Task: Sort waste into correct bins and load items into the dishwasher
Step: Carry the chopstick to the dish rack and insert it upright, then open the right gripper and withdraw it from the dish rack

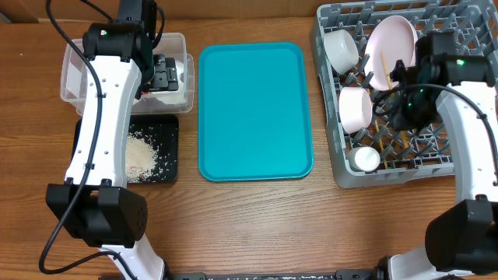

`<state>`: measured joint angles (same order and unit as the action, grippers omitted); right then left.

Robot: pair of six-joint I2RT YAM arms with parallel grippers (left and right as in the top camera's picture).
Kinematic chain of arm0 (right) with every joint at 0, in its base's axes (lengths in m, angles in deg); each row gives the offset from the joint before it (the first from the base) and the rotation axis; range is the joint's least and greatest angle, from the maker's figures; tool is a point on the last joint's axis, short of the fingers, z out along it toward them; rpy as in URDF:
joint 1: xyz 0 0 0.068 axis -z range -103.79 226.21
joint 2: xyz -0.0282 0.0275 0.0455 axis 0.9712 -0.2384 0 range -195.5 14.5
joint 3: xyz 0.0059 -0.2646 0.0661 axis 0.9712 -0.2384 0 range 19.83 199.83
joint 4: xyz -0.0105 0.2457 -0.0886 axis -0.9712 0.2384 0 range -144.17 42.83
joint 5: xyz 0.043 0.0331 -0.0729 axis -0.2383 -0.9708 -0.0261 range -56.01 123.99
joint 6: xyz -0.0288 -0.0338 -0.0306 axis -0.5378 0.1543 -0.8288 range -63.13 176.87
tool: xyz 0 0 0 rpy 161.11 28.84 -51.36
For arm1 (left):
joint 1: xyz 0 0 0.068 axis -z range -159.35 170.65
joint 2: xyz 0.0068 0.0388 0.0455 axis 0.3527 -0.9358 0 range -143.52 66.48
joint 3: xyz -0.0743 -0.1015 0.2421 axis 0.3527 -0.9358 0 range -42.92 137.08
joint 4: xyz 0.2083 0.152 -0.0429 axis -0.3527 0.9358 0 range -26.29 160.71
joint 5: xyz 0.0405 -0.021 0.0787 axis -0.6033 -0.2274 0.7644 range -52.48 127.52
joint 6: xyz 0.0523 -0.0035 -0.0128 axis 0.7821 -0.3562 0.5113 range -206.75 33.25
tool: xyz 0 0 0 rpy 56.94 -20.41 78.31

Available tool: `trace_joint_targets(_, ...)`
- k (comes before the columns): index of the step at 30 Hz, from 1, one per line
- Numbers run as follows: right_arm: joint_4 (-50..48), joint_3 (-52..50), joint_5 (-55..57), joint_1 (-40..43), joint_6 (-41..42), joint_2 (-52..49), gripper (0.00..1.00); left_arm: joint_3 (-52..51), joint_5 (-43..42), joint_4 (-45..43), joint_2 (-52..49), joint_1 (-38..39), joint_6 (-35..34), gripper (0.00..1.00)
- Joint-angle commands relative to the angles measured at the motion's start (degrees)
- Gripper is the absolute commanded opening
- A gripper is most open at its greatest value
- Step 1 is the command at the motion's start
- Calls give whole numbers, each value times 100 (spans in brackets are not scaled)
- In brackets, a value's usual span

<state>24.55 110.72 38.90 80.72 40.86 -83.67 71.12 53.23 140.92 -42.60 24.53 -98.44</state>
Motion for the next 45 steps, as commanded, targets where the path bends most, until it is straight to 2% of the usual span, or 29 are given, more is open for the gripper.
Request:
trace_joint_targets(1,-157,-247,203,39,-109,7,4,120,79,11,153,-11,-33,100)
trace_joint_targets(16,-391,-546,603,42,17,-15,5,120,79,9,153,-11,-33,100)
trace_joint_targets(18,-389,-546,601,42,24,-15,11,120,81,11,153,-11,-33,100)
trace_joint_targets(20,-393,-546,601,42,103,-15,28,120,79,11,153,-11,-33,100)
trace_joint_targets(21,-391,-546,601,42,103,-17,44,120,79,11,153,-11,-33,100)
trace_joint_targets(22,-396,-546,599,42,103,-17,64,120,79,11,153,-9,-33,100)
trace_joint_targets(23,-409,-546,597,42,103,-15,100,120,81,11,153,-11,-33,100)
trace_joint_targets(32,-243,-138,326,-96,448,9,100,120,79,9,153,-11,-33,100)
trace_joint_targets(37,256,833,-841,-361,448,243,100,120,79,11,153,-11,-33,100)
trace_joint_targets(45,1027,2542,-1368,-623,848,887,100,120,79,11,153,-11,-33,100)
